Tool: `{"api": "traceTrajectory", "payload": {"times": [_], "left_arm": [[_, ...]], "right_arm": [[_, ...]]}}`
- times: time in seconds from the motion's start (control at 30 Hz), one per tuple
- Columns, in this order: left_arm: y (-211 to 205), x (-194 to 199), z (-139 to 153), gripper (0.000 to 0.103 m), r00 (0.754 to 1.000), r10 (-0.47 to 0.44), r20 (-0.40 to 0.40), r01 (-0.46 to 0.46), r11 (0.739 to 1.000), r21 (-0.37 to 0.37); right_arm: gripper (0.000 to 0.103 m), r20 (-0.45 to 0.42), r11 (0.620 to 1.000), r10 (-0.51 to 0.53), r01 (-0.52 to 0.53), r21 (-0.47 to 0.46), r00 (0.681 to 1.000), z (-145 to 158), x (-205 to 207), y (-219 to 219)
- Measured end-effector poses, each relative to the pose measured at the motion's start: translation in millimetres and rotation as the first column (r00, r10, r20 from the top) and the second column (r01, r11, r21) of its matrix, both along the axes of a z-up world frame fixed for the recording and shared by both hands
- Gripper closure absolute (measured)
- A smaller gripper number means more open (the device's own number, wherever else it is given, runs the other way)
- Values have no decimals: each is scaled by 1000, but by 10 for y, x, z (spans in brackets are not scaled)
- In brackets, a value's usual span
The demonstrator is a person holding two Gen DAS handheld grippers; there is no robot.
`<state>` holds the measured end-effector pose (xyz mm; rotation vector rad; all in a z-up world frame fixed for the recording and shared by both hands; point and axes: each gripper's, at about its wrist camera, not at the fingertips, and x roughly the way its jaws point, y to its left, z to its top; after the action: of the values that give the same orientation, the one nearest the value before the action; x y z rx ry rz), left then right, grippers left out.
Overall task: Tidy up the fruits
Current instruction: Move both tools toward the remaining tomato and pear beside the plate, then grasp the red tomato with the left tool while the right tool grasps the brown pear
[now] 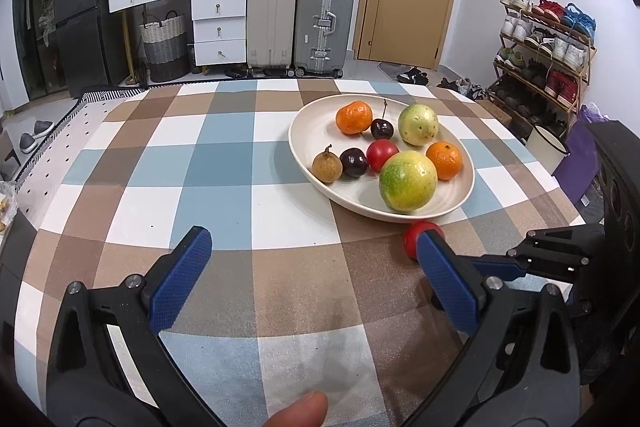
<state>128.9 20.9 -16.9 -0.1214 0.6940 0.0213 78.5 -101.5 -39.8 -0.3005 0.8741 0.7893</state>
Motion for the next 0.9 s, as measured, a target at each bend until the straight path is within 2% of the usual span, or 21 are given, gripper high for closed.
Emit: {"api": "traceTrajectory", "payload": {"times": [0.2, 0.47, 0.63, 0.73, 0.9], "left_arm": [[-21, 10, -23, 1, 1000, 3, -5, -3, 1000, -1], [-108, 23, -45, 1, 999, -40, -6, 40, 999, 5], [-181, 49, -68, 1, 997, -82, -17, 81, 996, -34], [-248, 88, -119, 5, 994, -99, -38, 95, 992, -85], [-475, 185, -208, 14, 987, -133, -84, 129, 990, -59]], "right_arm": [[76, 19, 1000, 6, -6, 8, 1000, 26, -34, -16], [76, 65, 995, -87, 84, 53, 994, 153, 33, -298], [76, 116, 990, -128, 120, 77, 985, 281, 65, -467], [76, 140, 988, -145, 136, 78, 979, 330, 70, -552], [76, 148, 980, -188, 175, 95, 971, 384, 128, -696]]}}
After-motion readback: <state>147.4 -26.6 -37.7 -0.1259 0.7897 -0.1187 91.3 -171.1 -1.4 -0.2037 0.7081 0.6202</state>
